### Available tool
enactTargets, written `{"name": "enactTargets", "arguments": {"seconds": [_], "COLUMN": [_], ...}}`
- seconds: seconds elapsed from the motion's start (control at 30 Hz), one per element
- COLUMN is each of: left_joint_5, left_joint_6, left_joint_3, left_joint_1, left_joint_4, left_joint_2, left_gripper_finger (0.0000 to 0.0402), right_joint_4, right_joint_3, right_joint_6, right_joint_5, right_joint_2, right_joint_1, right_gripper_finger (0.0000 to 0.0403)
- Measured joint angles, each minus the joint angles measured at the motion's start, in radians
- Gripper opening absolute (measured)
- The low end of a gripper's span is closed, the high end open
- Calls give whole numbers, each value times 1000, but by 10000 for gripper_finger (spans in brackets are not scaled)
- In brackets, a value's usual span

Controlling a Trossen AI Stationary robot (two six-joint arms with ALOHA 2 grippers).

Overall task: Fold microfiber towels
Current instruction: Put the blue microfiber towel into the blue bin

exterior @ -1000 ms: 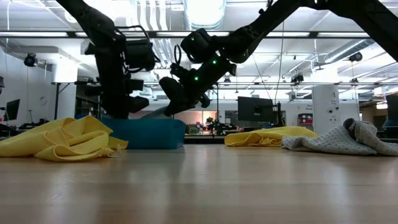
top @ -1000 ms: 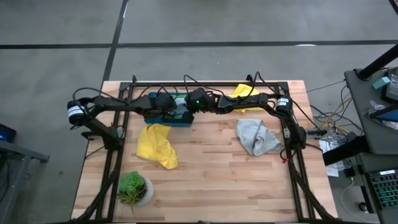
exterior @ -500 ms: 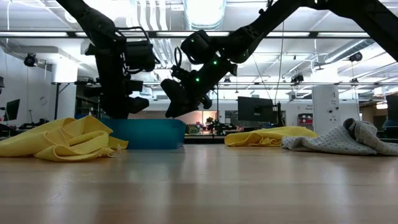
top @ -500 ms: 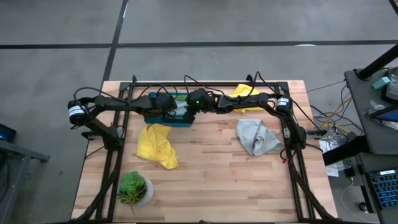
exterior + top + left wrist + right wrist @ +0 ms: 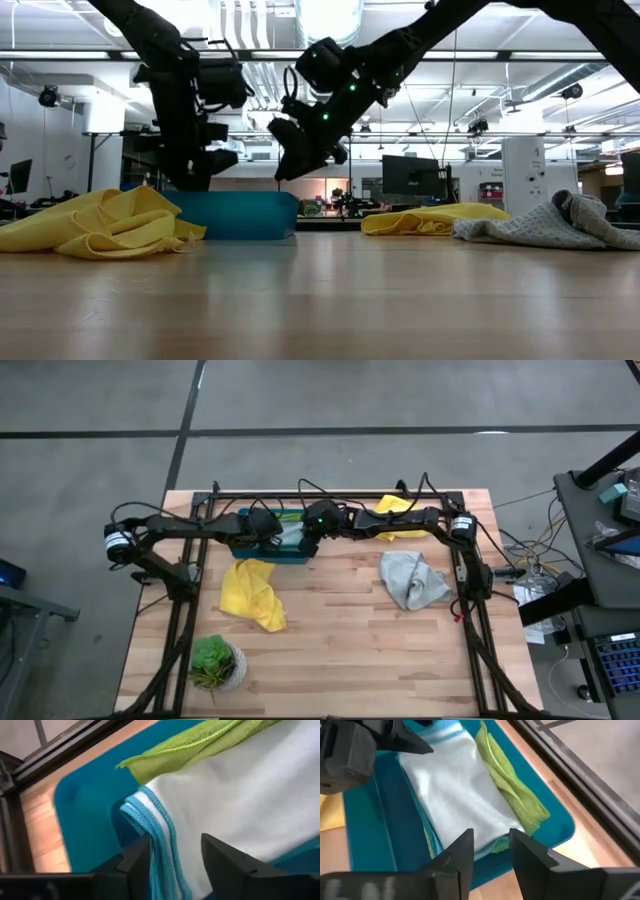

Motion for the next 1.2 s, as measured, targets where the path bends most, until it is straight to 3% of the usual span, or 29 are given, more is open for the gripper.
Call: {"name": "enactTargets", "arguments": {"seconds": [0.27, 0.53, 0.87, 1.2], "left_joint_5": [10, 69, 138, 270], "left_joint_6": [101, 188, 356, 363], "left_joint_3": [31, 32, 33, 32], "left_joint_1": [0, -23, -109, 5], "left_joint_4": [-85, -51, 184, 451], "left_joint_2": [-71, -98, -106, 72], "left_gripper_finger": [179, 102, 8, 0], "right_joint_4": [-74, -14, 175, 242], "right_joint_3": [-23, -181, -453, -590], "right_joint_6": [-32, -59, -25, 37], "right_joint_5": [-1, -106, -125, -123], "right_joint_2": [-90, -213, -351, -408], "right_joint_1": [0, 6, 60, 76], "right_gripper_finger": [105, 97, 95, 95]}}
